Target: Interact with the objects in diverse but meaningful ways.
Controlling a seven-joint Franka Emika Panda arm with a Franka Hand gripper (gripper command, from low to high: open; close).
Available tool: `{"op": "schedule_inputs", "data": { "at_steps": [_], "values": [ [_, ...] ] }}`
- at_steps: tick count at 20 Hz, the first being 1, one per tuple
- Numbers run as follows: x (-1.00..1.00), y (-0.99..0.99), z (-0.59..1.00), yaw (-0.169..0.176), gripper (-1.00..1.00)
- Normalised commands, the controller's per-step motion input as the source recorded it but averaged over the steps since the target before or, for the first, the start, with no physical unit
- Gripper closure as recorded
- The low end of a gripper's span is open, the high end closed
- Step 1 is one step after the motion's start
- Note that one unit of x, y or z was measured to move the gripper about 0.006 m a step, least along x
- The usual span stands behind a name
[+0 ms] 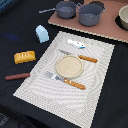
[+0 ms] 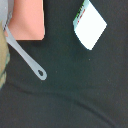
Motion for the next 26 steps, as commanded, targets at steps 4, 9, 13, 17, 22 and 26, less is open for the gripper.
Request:
{"op": "schedule_inputs", "data": {
  "at_steps": [4, 9, 13, 17, 22, 26],
  "values": [
    [0.07, 0.00, -0.03, 0.000, -1.00],
    [0.05, 0.00, -0.21, 0.000, -1.00],
    [-0.05, -0.02, -0.25, 0.000, -1.00],
    [0.06, 0.01, -0.10, -0.005, -1.00],
    [0.03, -0.01, -0.06, 0.005, -1.00],
    [-0.11, -0.13, -0.17, 0.078, -1.00]
  ]
}}
